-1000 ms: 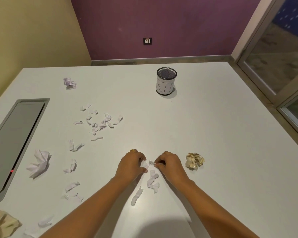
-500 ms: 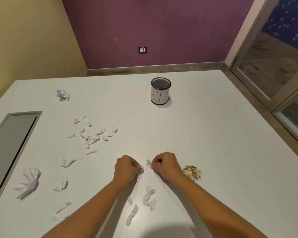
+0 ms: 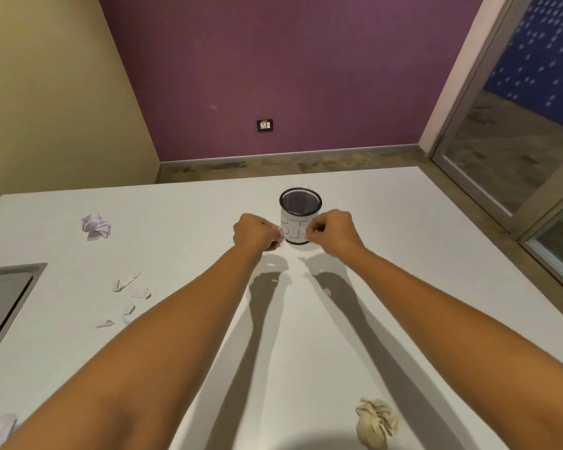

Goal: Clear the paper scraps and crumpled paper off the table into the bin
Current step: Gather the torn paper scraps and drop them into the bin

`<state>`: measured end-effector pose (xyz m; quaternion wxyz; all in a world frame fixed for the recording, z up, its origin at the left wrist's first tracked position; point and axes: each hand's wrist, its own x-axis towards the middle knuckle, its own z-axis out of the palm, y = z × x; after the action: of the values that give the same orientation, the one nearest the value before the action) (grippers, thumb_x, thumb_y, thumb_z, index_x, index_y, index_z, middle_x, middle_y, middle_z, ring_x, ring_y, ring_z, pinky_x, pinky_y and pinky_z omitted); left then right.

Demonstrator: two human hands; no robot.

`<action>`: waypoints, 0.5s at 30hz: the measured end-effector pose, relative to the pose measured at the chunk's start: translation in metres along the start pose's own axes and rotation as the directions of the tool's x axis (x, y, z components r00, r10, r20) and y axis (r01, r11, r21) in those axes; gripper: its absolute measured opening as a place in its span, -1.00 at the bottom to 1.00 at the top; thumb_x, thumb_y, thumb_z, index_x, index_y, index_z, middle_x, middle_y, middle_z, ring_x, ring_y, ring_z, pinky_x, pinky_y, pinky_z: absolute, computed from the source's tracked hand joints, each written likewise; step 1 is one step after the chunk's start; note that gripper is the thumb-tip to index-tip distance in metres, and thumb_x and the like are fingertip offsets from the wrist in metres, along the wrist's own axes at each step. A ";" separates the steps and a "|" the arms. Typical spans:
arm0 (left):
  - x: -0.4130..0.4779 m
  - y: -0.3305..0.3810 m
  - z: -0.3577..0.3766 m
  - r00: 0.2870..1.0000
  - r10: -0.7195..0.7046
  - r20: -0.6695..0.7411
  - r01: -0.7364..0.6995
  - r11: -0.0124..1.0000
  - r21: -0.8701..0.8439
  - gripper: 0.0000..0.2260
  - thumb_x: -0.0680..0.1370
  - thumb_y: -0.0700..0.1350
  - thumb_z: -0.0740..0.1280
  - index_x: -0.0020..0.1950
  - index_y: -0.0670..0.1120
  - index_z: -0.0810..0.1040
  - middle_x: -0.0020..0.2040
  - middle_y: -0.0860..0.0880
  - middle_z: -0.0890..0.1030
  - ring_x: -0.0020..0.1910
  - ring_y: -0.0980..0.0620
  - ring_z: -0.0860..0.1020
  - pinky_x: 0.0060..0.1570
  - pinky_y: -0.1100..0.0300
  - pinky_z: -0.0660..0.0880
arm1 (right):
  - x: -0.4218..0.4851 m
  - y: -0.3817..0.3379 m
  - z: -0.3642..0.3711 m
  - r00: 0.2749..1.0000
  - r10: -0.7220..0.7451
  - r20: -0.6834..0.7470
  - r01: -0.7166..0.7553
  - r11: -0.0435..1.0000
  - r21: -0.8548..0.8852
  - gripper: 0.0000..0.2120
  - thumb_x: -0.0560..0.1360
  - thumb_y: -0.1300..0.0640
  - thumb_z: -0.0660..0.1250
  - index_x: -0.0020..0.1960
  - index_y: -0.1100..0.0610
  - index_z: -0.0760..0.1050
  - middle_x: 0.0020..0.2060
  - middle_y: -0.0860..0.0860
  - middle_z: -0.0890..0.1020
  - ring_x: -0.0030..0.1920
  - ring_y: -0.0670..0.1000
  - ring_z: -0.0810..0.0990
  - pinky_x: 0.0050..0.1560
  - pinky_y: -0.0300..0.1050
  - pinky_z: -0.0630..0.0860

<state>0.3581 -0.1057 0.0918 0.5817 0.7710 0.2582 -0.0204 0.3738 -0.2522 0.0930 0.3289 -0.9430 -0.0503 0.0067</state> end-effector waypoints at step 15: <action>0.056 0.053 0.045 0.994 0.086 -0.062 -0.086 0.996 0.010 -0.88 0.40 -0.31 0.45 -0.10 -0.24 0.58 -0.01 -0.22 0.62 0.00 -0.20 0.61 0.02 -0.04 0.60 | 0.080 0.000 -0.003 0.974 0.160 -0.164 -0.136 0.980 0.149 -0.77 0.48 0.37 0.28 0.09 0.25 0.60 0.08 0.17 0.63 0.07 0.14 0.59 -0.01 -0.19 0.47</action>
<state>0.4412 -0.1358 0.1062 0.5707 0.7839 0.2428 0.0278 0.4532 -0.2464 0.0970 0.3943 -0.9164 0.0497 -0.0481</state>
